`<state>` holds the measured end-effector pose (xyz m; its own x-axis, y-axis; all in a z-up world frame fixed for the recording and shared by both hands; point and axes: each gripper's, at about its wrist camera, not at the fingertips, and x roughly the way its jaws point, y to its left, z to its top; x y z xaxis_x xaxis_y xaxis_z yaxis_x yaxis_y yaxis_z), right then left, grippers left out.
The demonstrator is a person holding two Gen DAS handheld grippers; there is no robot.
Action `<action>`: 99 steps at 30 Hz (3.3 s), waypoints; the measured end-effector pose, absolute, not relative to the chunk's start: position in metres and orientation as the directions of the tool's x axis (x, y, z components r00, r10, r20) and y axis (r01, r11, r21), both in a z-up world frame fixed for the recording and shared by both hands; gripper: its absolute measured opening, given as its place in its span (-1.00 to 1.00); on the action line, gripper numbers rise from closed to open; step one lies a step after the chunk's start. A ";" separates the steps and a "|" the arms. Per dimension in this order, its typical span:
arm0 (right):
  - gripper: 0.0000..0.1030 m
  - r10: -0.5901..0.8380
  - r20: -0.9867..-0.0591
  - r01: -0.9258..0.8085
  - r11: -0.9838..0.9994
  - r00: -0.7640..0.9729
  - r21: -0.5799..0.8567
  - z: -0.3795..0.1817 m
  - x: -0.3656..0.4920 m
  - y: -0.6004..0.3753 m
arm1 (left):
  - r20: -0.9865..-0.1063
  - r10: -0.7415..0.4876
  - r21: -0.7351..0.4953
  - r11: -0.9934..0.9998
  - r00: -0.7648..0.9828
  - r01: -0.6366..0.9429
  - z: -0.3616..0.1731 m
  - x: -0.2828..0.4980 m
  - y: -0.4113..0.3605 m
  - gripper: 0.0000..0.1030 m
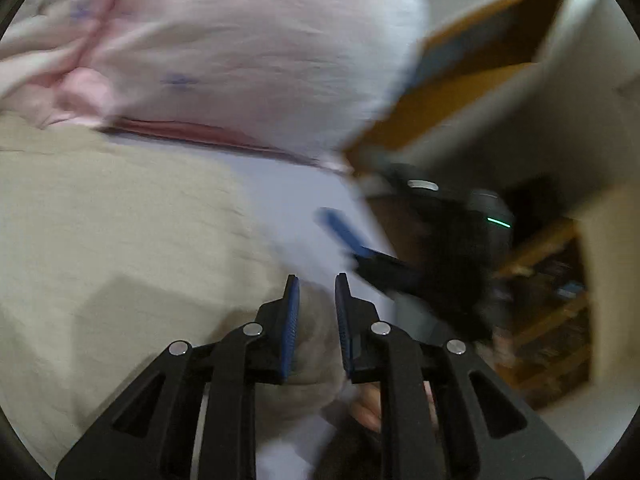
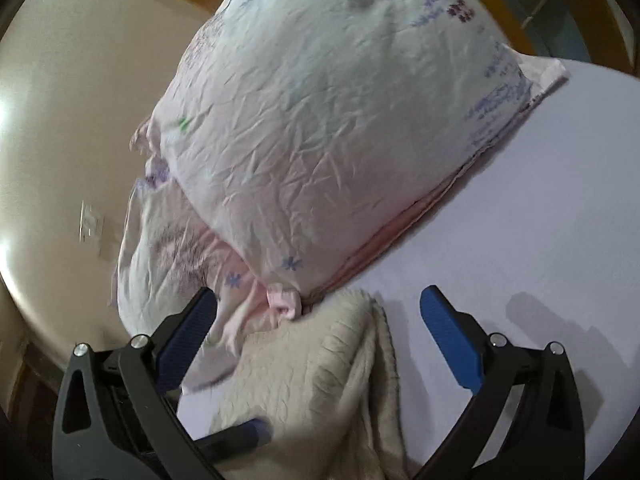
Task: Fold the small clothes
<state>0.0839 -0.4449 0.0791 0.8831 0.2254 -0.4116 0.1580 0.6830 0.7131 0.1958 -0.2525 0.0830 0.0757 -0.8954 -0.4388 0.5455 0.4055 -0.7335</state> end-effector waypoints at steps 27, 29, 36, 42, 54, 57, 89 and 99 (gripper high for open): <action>-0.33 0.532 -0.587 -0.002 0.742 0.611 0.671 0.047 0.121 -0.368 | -0.598 -0.732 -0.630 0.681 0.327 0.373 0.041 0.192 -0.114 -0.16; -0.34 0.557 -0.574 -0.077 0.754 0.600 0.652 0.055 0.121 -0.343 | -0.593 -0.704 -0.560 0.709 0.391 0.428 0.059 0.172 -0.091 -0.16; 0.17 0.217 -0.694 -0.014 0.958 0.687 0.286 0.068 0.111 -0.278 | -0.698 -0.464 -0.350 0.886 0.546 0.305 0.058 0.152 -0.033 0.17; 0.49 0.488 -0.623 -0.326 0.873 0.612 0.364 0.079 0.064 -0.218 | -0.653 -0.365 -0.243 0.931 0.664 0.273 0.076 0.104 -0.014 0.63; 0.96 0.205 -0.647 -0.034 0.963 0.734 0.267 0.085 0.021 -0.255 | -0.745 -0.236 -0.116 0.967 0.624 0.227 0.048 0.050 -0.041 0.97; 0.96 0.053 -0.714 0.082 0.985 0.698 0.153 0.069 0.011 -0.250 | -0.769 -0.236 -0.119 0.966 0.594 0.230 0.038 0.051 -0.048 0.97; 0.96 -0.096 -0.822 0.118 0.992 0.561 -0.035 0.019 0.022 -0.209 | -0.805 -0.110 0.021 0.977 0.583 0.213 0.016 0.056 -0.067 0.97; 0.96 -0.097 -0.822 0.120 0.992 0.561 -0.035 0.019 0.022 -0.208 | -0.805 -0.110 0.021 0.977 0.584 0.213 0.016 0.056 -0.067 0.97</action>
